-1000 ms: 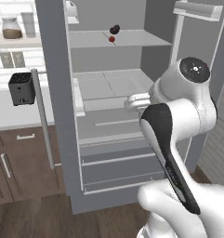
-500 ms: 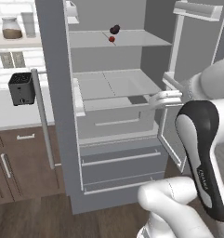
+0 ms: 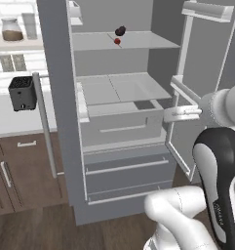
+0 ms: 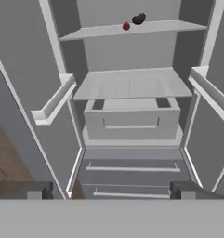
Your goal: Take the strawberry from the fridge and place it on top of the pancake, located on the dining counter.
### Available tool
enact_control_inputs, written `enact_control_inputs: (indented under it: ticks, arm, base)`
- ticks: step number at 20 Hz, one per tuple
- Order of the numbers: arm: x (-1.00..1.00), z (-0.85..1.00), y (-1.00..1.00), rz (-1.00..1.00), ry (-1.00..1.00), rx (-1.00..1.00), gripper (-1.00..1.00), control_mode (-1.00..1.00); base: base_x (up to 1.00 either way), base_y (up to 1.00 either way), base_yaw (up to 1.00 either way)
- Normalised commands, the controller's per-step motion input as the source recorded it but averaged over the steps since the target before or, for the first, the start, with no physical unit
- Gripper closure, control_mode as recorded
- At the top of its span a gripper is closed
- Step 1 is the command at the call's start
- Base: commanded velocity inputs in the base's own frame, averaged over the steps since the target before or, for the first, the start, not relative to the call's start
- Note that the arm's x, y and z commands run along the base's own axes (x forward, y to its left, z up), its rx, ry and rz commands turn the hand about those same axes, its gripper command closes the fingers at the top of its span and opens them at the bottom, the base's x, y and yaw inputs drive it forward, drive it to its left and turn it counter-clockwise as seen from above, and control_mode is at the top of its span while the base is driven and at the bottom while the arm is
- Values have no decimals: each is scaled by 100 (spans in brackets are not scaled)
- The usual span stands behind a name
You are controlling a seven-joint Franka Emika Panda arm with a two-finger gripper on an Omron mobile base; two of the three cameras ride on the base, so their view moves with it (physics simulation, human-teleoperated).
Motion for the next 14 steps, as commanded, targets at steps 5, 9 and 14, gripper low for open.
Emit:
enact_control_inputs:
  ticks: [5, 9, 14]
  arm:
    - [0, 0, 0, 0, 0, 0, -100, 100]
    - [0, 0, 0, 0, 0, 0, -100, 100]
    - [0, 0, 0, 0, 0, 0, -100, 100]
  base:
    - [96, -16, 0]
    - [100, -16, 0]
    - [100, -6, 0]
